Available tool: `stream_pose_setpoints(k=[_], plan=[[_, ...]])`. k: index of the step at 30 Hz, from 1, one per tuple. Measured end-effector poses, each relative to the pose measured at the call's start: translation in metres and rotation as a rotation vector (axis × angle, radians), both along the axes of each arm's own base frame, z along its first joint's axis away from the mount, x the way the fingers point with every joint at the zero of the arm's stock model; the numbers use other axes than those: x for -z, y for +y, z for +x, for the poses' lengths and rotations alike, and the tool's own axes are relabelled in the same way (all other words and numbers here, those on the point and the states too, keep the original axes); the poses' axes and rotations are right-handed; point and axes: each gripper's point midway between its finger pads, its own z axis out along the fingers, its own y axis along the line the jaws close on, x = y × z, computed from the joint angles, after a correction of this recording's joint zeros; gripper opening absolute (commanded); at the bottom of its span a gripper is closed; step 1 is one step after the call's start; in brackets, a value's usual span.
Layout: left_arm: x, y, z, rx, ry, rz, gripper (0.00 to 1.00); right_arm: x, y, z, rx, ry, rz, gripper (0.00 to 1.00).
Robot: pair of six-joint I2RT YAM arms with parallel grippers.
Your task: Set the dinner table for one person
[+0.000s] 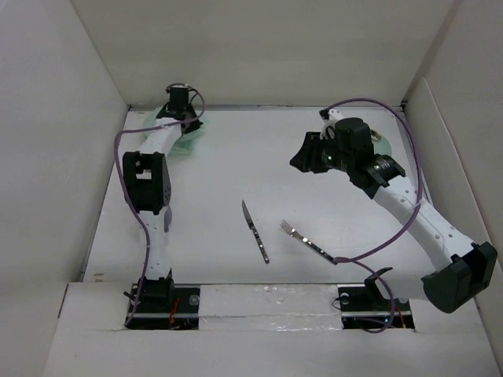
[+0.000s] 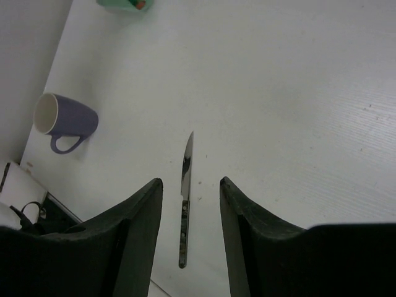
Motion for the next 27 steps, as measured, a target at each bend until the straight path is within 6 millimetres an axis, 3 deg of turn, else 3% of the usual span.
stream_pose_setpoints(k=[5,7,8,9,10,14,18,20,22,25,27], plan=[[-0.041,-0.137,-0.014,0.271,-0.083,-0.136,0.0,-0.006,-0.001,0.014,0.037,-0.022,-0.01,0.47],[-0.069,-0.174,-0.028,0.349,-0.131,-0.211,0.0,-0.008,-0.003,0.02,0.061,-0.03,-0.016,0.4],[-0.087,-0.185,-0.034,0.374,-0.161,-0.25,0.0,-0.009,-0.005,0.022,0.075,-0.033,-0.02,0.32],[-0.104,-0.19,-0.04,0.391,-0.192,-0.287,0.0,-0.009,-0.008,0.024,0.087,-0.036,-0.022,0.13],[-0.122,-0.192,-0.046,0.4,-0.223,-0.321,0.0,-0.009,-0.01,0.026,0.099,-0.037,-0.024,0.04],[-0.192,-0.18,-0.063,0.403,-0.363,-0.437,0.0,-0.009,-0.022,0.034,0.15,-0.035,-0.023,0.0],[-0.25,-0.173,-0.07,0.411,-0.494,-0.531,0.0,-0.007,-0.03,0.042,0.195,-0.03,-0.029,0.65],[-0.266,-0.174,-0.074,0.414,-0.529,-0.555,0.0,-0.003,-0.031,0.046,0.205,-0.029,-0.035,0.75],[-0.268,-0.174,-0.077,0.412,-0.531,-0.56,0.0,0.002,-0.031,0.051,0.215,-0.024,-0.038,0.83],[-0.253,-0.174,-0.076,0.398,-0.494,-0.553,0.0,0.018,-0.029,0.06,0.225,0.001,-0.044,0.85],[-0.229,-0.175,-0.068,0.385,-0.444,-0.546,0.0,0.036,-0.027,0.065,0.227,0.039,-0.056,0.84]])
